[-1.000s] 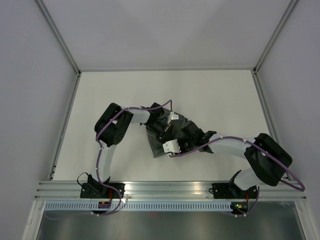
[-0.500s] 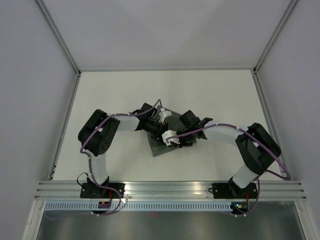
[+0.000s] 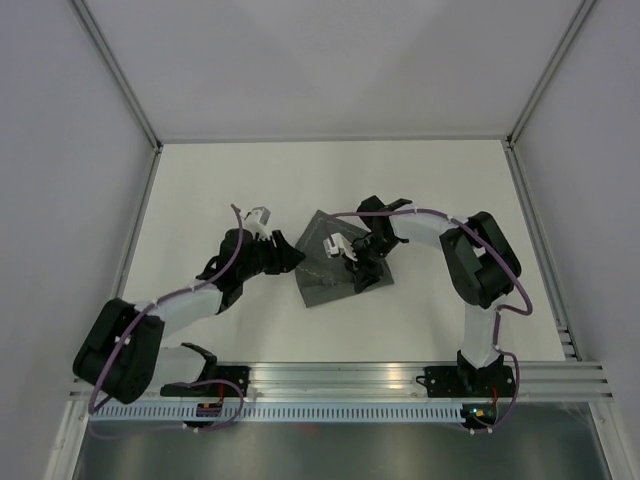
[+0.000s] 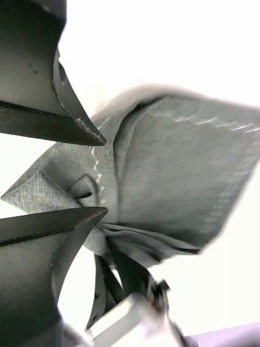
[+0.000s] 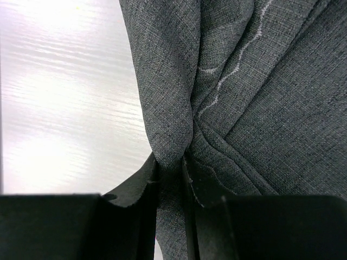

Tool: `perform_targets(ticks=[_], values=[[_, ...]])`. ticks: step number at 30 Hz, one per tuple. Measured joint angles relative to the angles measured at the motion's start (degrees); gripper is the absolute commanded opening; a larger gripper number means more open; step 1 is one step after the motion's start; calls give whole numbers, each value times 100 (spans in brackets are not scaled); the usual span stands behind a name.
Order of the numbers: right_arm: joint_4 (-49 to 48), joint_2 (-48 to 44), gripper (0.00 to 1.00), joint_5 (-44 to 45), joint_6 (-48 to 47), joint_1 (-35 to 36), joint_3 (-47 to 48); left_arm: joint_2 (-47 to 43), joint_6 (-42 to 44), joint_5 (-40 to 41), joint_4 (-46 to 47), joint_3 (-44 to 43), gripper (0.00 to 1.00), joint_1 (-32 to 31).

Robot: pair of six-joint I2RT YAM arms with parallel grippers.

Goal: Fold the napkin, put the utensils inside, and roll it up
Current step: Roll the napkin with the utensil

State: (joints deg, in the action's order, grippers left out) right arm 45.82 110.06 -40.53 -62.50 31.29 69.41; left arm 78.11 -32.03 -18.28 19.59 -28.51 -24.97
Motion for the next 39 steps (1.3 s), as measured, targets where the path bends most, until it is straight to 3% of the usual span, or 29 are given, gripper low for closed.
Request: perform_targets(ticks=[4, 7, 11, 17, 25, 39], values=[[831, 629, 1, -372, -22, -201, 708, -1008, 177, 1193, 616, 612, 56, -387], [1314, 994, 1, -568, -20, -313, 1106, -1141, 914, 1993, 846, 608, 59, -1252], [1829, 1375, 1, -726, -7, -417, 1517, -901, 1921, 2629, 1014, 518, 62, -2234], [2389, 1755, 1, -813, 76, -498, 1891, 61, 3296, 3176, 1003, -81, 63, -3139], [2780, 1941, 0, -820, 184, -555, 1950, 1038, 4358, 3161, 603, -942, 62, -3773], [3047, 2092, 1, -815, 330, -581, 1987, 1674, 4505, 2507, 258, -1104, 62, -3884]])
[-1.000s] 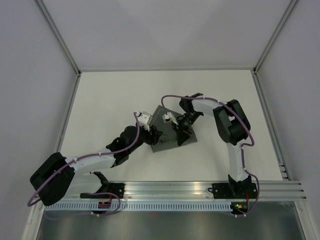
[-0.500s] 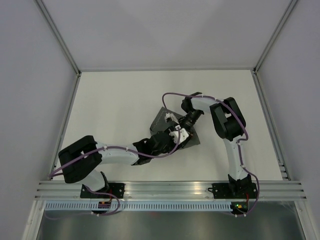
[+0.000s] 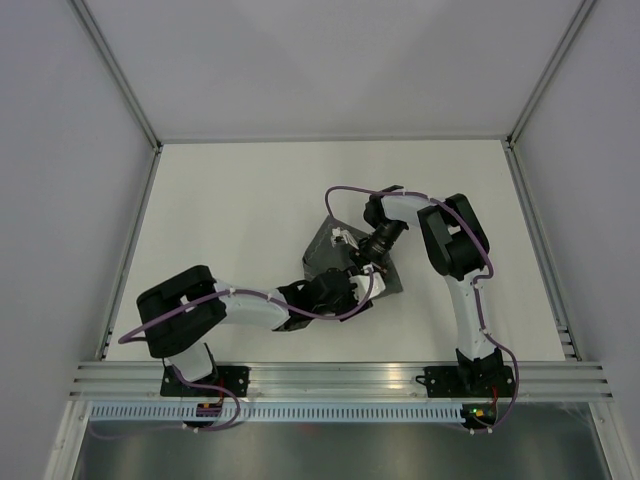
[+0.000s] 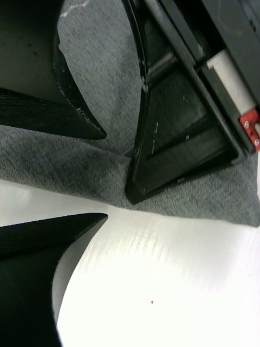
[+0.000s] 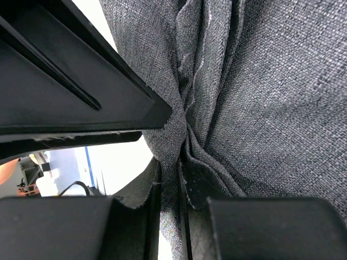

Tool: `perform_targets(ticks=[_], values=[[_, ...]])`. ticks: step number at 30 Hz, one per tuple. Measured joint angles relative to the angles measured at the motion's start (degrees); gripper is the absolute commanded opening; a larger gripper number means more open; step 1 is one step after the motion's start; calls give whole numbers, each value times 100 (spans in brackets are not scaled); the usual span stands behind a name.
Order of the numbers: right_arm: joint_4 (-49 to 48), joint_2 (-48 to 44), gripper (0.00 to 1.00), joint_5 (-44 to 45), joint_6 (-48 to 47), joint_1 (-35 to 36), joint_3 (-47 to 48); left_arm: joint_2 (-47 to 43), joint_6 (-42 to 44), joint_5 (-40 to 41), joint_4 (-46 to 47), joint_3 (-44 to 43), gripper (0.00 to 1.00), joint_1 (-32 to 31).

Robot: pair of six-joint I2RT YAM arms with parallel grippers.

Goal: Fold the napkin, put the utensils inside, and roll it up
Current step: Roll the napkin with the utensil

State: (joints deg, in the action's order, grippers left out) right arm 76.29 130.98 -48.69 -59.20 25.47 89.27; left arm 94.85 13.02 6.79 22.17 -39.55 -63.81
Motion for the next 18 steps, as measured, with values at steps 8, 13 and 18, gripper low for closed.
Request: perform_targets(ticks=[8, 13, 18], values=[[74, 39, 0, 26, 81, -11, 15, 343, 0, -109, -13, -127, 59, -61], [103, 66, 0, 28, 118, -11, 15, 433, -44, 55, 120, -142, 46, -61], [136, 76, 1, 55, 146, -26, 13, 529, -96, 85, 264, -142, 29, -92]])
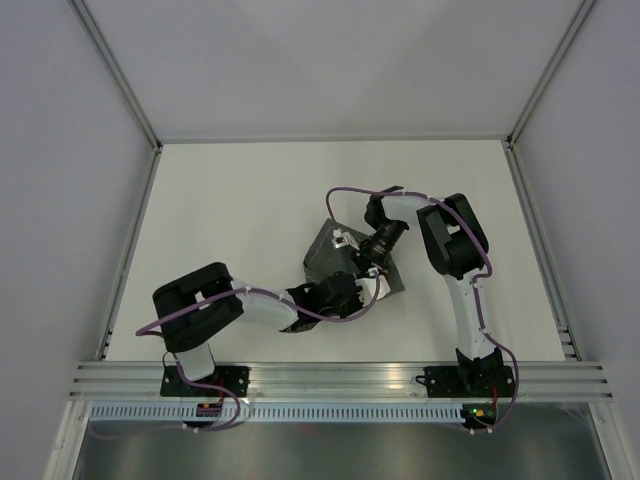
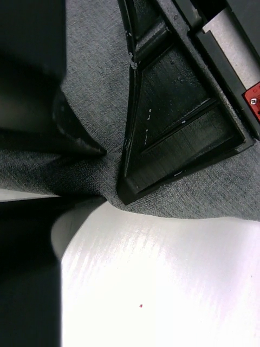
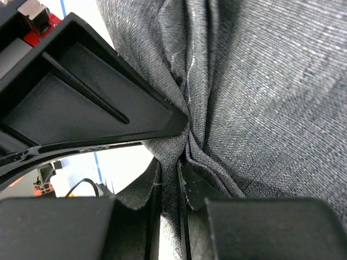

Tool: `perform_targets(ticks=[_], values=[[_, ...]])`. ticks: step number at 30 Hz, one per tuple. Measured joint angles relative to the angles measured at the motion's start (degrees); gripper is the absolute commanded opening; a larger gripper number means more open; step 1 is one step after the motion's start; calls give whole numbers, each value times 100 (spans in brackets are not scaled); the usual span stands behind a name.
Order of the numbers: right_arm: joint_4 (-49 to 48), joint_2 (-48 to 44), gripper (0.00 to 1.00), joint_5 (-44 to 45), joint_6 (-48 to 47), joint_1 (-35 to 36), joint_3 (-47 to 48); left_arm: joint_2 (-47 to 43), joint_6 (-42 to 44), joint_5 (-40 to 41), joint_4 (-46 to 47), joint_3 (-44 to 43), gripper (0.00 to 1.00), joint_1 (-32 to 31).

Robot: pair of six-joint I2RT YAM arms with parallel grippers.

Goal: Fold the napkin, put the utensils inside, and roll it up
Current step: Roll the napkin with the utensil

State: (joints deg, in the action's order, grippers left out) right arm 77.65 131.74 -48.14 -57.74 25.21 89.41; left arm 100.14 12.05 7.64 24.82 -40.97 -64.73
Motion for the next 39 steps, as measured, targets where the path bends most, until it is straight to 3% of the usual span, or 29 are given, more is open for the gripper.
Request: perform_targets(ticks=[4, 6, 11, 17, 23, 30, 35, 39], values=[[28, 0, 2, 42, -2, -20, 0, 55, -46, -4, 103, -2, 10, -17], [39, 0, 7, 52, 0, -33, 0, 74, -66, -13, 116, -13, 2, -17], [76, -22, 32, 103, 22, -72, 0, 142, -111, -122, 131, -81, 2, 7], [66, -249, 49, 151, 48, -214, 37, 264, -337, -691, 254, -175, 2, 262], [-291, -638, 54, 74, 138, -612, 457, 273, -688, -1554, 385, -138, 2, 673], [-1386, -1506, 55, -168, 1134, -1397, 570, 313, -1054, -2374, 520, -85, 2, 1082], [-2387, -2570, 54, -240, 1515, -2127, -85, 407, -1429, -3101, 601, -85, 2, 1469], [-3095, -3648, 55, -63, 1436, -2358, -1172, 535, -1692, -3681, 614, -162, 2, 1727]])
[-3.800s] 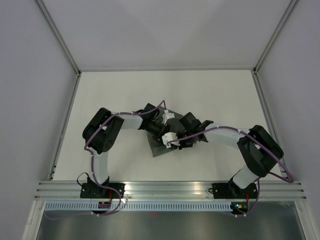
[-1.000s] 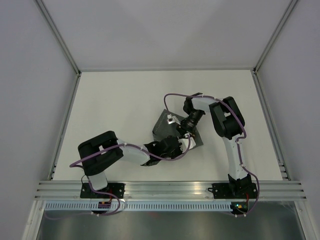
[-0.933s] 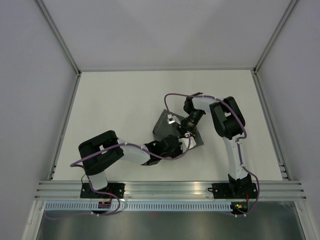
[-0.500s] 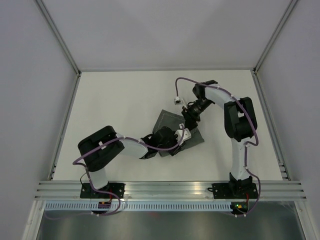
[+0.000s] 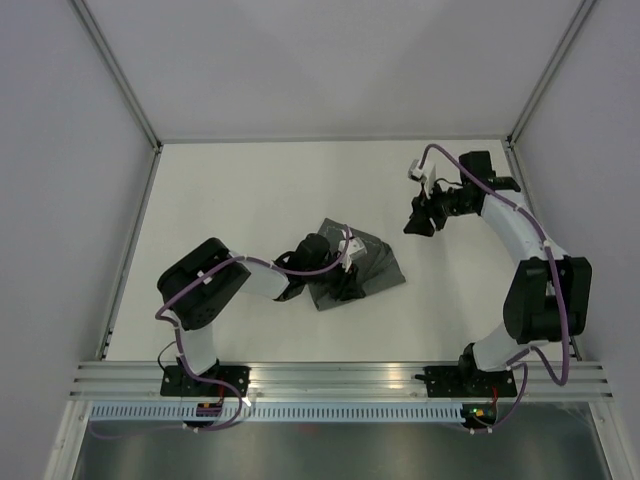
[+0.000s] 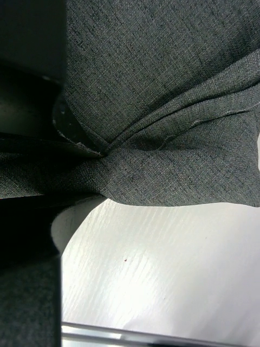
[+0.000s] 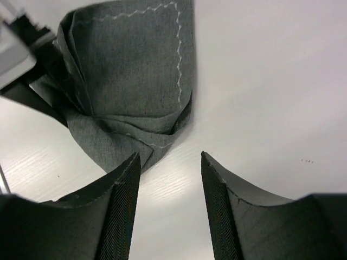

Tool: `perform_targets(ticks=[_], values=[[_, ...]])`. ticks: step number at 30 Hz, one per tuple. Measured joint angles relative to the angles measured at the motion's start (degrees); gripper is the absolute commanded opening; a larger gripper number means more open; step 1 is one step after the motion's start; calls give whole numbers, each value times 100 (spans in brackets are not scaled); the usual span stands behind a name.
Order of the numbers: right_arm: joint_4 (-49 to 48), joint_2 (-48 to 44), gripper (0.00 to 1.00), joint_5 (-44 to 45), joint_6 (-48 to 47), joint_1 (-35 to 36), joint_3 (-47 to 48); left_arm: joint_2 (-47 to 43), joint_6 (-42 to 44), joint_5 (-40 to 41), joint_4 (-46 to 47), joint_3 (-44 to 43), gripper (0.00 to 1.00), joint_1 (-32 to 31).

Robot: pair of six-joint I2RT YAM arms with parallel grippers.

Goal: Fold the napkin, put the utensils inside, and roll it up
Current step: Roll the napkin with the utensil

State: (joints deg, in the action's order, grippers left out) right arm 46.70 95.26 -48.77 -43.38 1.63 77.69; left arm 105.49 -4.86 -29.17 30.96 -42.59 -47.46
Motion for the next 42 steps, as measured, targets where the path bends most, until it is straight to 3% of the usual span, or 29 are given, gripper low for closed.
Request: perform_targets(ticks=[8, 13, 20, 29, 35, 42], values=[[-695, -1663, 59, 455, -1040, 529, -2369, 286, -481, -846, -15, -201, 2, 352], [-1316, -2581, 64, 994, -1408, 1552, -3722, 483, -680, -1281, -66, -361, 2, 496], [-2640, -3121, 66, 1985, -1399, 2911, -4778, 697, -868, -1727, -59, -503, 2, 632], [-4004, -2946, 65, 2955, -1379, 3823, -5119, 855, -1019, -2028, -22, -581, 2, 678], [-4319, -2839, 57, 3268, -1360, 4247, -5206, 892, -1038, -2105, -72, -627, 2, 686], [-4461, -2546, 39, 3471, -1364, 4417, -5215, 940, -1038, -2199, -238, -732, 2, 699]])
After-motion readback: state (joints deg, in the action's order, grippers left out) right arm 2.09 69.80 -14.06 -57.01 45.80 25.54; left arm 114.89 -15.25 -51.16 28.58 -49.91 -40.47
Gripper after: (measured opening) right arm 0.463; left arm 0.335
